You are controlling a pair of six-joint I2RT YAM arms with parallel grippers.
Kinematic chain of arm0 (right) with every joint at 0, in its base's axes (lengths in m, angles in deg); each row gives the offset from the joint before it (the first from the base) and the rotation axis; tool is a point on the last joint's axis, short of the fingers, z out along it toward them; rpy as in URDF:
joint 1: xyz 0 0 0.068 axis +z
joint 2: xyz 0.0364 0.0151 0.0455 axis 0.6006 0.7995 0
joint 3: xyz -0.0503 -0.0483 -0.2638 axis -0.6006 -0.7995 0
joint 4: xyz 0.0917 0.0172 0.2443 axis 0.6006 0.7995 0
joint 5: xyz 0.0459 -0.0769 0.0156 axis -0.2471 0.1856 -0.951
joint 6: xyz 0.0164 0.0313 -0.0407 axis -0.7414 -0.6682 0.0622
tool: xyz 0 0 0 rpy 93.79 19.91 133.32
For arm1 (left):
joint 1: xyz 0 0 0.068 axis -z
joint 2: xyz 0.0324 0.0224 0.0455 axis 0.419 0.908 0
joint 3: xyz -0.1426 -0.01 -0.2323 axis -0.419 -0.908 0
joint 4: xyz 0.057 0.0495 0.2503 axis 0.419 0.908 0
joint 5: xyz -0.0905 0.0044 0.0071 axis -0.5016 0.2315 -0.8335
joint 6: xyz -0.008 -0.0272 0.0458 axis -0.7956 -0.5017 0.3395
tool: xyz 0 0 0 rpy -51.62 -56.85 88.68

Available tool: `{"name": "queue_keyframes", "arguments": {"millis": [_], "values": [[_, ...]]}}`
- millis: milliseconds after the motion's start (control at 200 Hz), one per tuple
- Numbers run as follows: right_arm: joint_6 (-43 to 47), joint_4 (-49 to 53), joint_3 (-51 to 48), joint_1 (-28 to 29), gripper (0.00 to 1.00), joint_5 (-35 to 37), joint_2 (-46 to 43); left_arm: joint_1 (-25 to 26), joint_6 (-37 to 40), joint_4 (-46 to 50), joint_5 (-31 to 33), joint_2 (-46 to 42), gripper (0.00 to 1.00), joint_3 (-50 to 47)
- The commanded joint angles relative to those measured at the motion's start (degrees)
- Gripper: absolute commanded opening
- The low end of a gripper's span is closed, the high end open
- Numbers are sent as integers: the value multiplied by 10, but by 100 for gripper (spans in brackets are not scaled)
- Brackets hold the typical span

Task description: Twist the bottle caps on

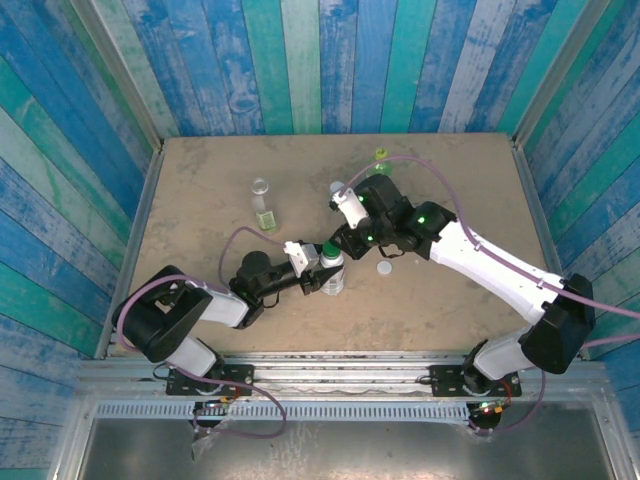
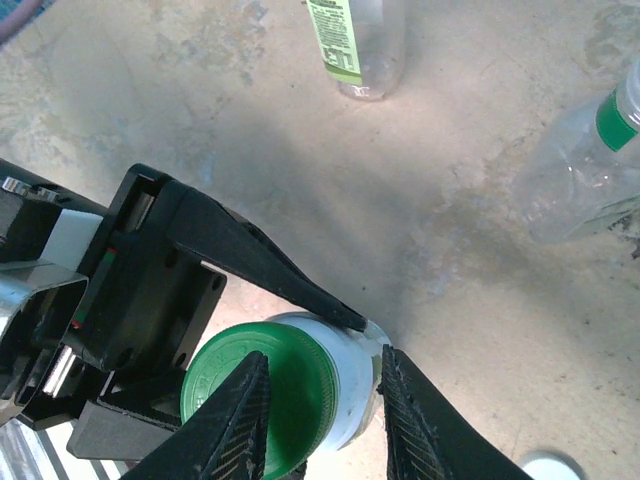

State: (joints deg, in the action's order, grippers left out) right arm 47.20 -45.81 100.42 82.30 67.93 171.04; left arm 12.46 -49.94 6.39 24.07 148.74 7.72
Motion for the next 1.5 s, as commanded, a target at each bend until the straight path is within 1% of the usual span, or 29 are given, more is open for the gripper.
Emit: {"name": "queue_keyframes", "arguments": {"millis": [0, 65, 160, 260, 360, 426, 476, 616, 681, 721, 786, 826, 866, 921, 951, 1036, 1181, 1322, 1377, 1492], "values": [[-10, 28, -30, -12, 32, -39, 0, 1, 15, 37, 1, -1, 56, 0], [-12, 26, -35, -14, 31, -60, 1, 1, 16, 37, 1, -1, 56, 1], [-13, 28, -40, -16, 26, -77, 1, 2, 14, 38, 1, -1, 56, 2], [-14, 31, -53, -17, 25, -96, -9, 1, 5, 38, 5, -2, 56, 2], [-6, 33, -77, -17, 25, -155, -25, 1, 2, 40, 8, -4, 55, 2], [2, 35, -85, -15, 22, -202, -31, 1, 2, 39, 8, -3, 55, 3], [5, 36, -89, -10, 22, -217, -39, 1, 2, 39, 7, -4, 55, 3], [14, 42, -91, -2, 22, -199, -70, 1, 3, 40, 7, -5, 55, 2], [14, 39, -86, -3, 23, -171, -81, 1, 4, 41, 7, -7, 55, 2], [11, 35, -81, -5, 25, -142, -85, 1, 5, 42, 7, -7, 55, 2], [-3, 20, -74, -13, 25, -105, -91, 1, 6, 42, 7, -5, 55, 2], [-17, 1, -74, -20, 30, -97, -93, 1, 6, 40, 6, -4, 55, 2], [-32, -17, -76, -29, 33, -93, -93, 1, 5, 41, 6, -4, 55, 2], [-41, -35, -75, -37, 39, -94, -87, 2, 5, 42, 5, -4, 55, 1], [-43, -41, -73, -40, 41, -94, -81, 1, 6, 42, 6, -4, 55, 1], [-39, -43, -55, -45, 42, -111, -55, 0, 7, 43, 7, -4, 55, 1], [-14, -15, -9, -45, 43, -167, -3, 1, 9, 44, 7, -5, 55, 0], [5, 5, -18, -44, 47, -174, 8, 1, 9, 45, 7, -7, 55, -1], [8, 5, -33, -45, 46, -170, 4, 1, 10, 46, 8, -8, 55, -2], [9, 18, -52, -44, 37, -145, 3, 1, 10, 43, 7, -5, 55, -1]]}}
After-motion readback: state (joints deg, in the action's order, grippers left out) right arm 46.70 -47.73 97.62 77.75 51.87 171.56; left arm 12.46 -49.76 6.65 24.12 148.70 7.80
